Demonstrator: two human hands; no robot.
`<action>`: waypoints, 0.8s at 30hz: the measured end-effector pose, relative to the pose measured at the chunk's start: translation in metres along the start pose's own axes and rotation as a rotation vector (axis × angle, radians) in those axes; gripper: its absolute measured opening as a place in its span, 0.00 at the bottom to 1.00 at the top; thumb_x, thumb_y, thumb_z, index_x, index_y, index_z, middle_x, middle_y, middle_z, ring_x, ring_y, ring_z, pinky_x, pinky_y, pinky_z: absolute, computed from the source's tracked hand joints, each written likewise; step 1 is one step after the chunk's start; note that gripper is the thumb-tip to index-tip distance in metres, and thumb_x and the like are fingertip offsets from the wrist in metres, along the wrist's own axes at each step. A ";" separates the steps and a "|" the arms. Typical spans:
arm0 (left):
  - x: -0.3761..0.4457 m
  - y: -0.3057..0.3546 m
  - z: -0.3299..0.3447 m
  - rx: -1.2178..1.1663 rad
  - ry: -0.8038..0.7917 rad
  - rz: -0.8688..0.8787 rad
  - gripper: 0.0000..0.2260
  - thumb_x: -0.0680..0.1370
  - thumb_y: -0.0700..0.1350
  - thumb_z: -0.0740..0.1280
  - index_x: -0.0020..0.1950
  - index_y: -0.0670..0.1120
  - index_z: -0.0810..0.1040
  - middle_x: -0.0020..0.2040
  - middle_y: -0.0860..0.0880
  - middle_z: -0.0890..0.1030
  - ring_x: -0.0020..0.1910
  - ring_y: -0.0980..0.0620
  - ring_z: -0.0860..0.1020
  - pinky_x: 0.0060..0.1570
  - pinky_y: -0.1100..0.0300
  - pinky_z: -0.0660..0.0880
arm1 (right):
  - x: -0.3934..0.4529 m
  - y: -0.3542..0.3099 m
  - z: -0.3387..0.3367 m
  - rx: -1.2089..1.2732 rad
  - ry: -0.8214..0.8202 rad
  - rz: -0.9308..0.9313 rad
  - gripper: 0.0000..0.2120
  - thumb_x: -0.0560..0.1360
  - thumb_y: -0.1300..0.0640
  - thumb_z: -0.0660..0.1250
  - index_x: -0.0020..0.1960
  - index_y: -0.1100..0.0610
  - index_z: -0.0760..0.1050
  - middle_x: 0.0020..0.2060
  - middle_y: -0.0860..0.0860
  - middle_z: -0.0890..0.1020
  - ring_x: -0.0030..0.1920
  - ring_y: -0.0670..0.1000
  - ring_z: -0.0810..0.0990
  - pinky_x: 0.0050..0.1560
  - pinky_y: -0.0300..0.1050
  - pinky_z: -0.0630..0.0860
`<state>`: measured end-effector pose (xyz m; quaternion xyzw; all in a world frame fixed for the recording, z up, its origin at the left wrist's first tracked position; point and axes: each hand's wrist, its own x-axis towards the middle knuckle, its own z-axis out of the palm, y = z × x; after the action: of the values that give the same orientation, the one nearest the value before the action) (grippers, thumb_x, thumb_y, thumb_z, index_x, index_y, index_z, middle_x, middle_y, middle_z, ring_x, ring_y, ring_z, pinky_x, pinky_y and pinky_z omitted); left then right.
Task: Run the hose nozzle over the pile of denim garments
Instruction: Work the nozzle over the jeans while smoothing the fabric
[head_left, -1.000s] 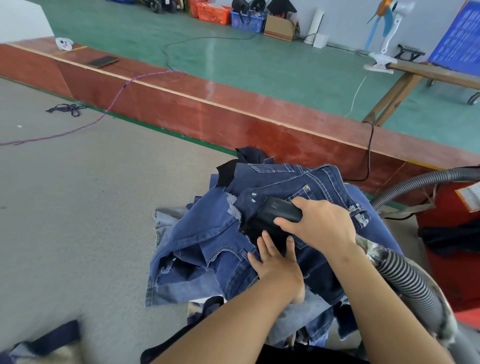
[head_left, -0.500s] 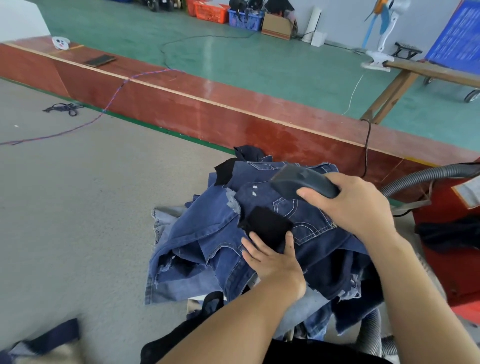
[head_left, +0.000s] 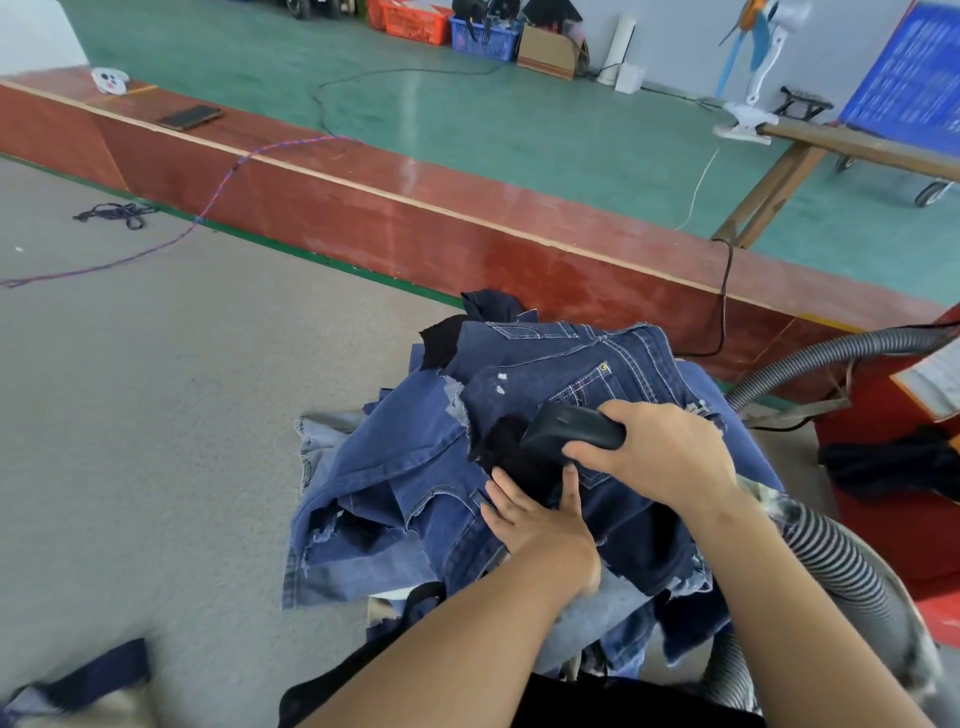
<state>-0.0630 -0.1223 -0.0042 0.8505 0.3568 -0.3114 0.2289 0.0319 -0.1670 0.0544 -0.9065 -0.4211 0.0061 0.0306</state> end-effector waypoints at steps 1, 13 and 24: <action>0.001 0.000 0.000 0.000 0.001 0.002 0.53 0.75 0.44 0.71 0.72 0.54 0.23 0.68 0.26 0.27 0.72 0.29 0.32 0.72 0.36 0.39 | 0.001 -0.002 0.001 -0.007 0.007 -0.010 0.21 0.69 0.30 0.63 0.45 0.47 0.74 0.33 0.44 0.78 0.38 0.49 0.78 0.32 0.42 0.68; 0.006 0.000 0.002 0.013 -0.007 -0.003 0.53 0.75 0.41 0.71 0.74 0.55 0.26 0.68 0.26 0.26 0.71 0.29 0.31 0.72 0.37 0.38 | 0.014 -0.040 0.017 -0.047 0.092 -0.057 0.22 0.72 0.30 0.59 0.49 0.49 0.72 0.35 0.46 0.78 0.37 0.53 0.80 0.30 0.41 0.65; -0.001 -0.004 0.001 0.029 -0.006 0.036 0.56 0.73 0.37 0.71 0.72 0.54 0.22 0.67 0.24 0.27 0.72 0.28 0.32 0.72 0.35 0.41 | 0.001 -0.001 -0.042 0.379 0.190 0.101 0.19 0.68 0.31 0.65 0.42 0.46 0.76 0.29 0.43 0.78 0.31 0.42 0.76 0.30 0.38 0.67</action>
<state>-0.0673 -0.1205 -0.0043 0.8590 0.3361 -0.3152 0.2231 0.0330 -0.1679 0.0966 -0.9010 -0.3618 0.0011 0.2395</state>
